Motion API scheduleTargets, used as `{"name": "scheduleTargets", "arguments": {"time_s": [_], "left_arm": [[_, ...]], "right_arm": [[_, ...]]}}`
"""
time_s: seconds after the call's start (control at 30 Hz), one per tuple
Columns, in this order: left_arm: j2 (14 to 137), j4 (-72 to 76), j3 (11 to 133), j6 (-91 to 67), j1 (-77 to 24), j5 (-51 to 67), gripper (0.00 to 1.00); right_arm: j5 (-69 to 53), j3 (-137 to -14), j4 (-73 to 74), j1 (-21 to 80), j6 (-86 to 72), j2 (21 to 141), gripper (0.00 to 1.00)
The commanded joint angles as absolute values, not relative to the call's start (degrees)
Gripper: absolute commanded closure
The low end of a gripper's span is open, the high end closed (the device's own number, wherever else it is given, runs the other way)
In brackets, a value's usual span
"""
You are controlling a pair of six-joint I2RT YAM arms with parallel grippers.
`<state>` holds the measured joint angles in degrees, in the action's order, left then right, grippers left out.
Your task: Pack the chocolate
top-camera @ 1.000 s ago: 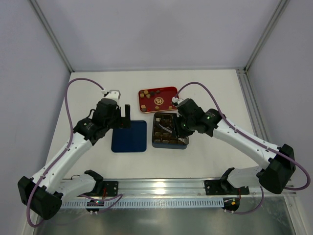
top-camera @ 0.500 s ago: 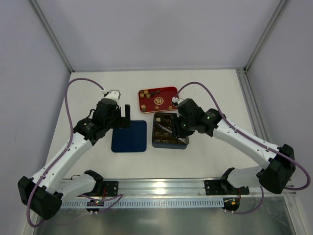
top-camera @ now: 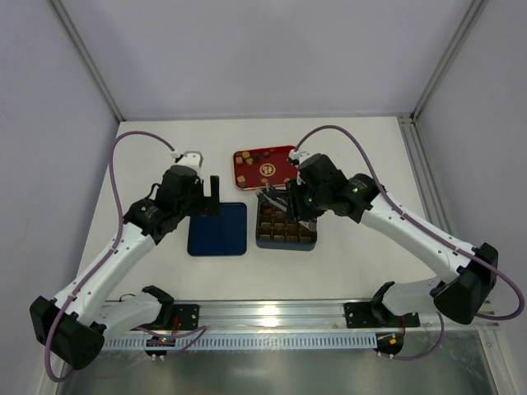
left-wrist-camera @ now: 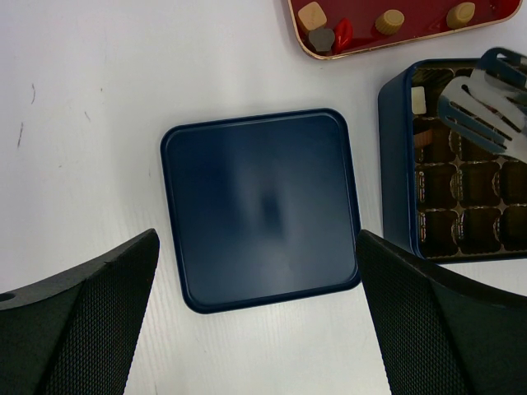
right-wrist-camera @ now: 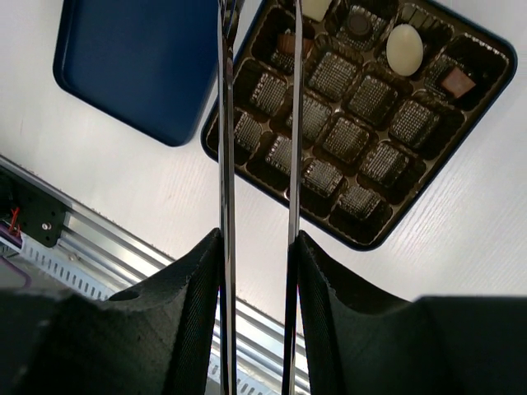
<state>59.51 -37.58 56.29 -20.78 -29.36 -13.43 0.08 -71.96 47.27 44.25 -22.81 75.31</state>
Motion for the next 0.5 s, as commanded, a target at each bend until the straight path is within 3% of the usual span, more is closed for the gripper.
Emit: {"name": "scheduleTargets", "arguments": {"time_s": [0.0, 0.47], "left_arm": [[58.89, -37.09, 57.22, -21.09, -29.53, -13.1, 0.0], [58.71, -37.09, 57.13, -20.92, -29.44, -13.01, 0.0]], "right_arm": [[0.71, -76.99, 45.44, 42.37, -20.66, 77.25, 0.58], [-3.52, -100.62, 44.3, 30.86, -16.87, 102.03, 0.59]]}}
